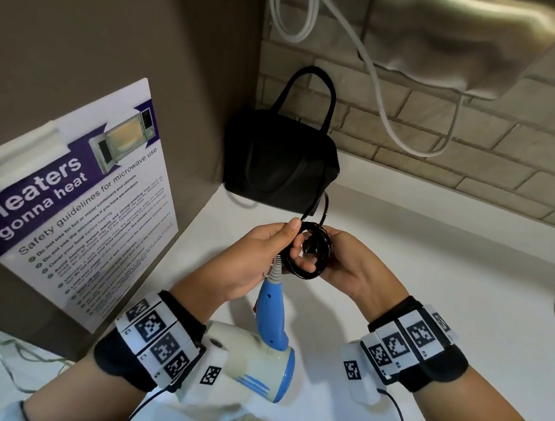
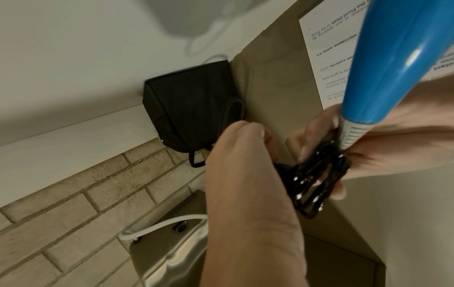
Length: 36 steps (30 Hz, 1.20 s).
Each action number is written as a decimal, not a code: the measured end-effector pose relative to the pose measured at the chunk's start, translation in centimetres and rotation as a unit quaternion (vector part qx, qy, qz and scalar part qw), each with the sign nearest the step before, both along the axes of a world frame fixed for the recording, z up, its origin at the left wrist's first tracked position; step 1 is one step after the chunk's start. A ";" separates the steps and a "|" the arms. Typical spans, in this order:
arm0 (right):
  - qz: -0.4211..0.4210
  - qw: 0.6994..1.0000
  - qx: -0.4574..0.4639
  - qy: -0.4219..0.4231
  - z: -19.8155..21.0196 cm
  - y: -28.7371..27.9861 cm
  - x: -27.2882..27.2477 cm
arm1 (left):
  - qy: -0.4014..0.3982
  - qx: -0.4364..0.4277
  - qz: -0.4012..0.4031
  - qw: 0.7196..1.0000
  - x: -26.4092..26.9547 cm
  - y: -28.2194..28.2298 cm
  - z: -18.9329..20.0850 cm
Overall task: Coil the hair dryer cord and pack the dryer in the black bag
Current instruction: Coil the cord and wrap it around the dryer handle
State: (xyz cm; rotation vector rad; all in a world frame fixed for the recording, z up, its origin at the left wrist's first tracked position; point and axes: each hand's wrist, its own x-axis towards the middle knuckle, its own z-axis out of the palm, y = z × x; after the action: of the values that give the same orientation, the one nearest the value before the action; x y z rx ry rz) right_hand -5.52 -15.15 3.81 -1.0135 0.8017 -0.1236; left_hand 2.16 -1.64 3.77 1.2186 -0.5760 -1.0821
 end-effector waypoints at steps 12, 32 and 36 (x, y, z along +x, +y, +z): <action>0.017 0.999 -0.033 -0.032 0.4 0.2 -0.9 | -0.133 0.070 0.100 0.984 -0.8 -1.0 -0.4; 0.113 0.943 -0.191 -0.249 0.3 2.7 -3.1 | -0.172 0.088 0.143 0.971 0.1 -1.2 -0.8; 0.066 0.939 -0.266 -0.206 0.2 3.5 -2.5 | -0.182 0.084 0.136 0.970 0.1 -1.1 -0.7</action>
State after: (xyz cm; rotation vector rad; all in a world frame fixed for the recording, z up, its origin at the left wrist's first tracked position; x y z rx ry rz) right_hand -7.98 -11.63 4.01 -1.4867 0.3118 -0.4407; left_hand 2.22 -2.79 3.12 1.6102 -0.5807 -0.6878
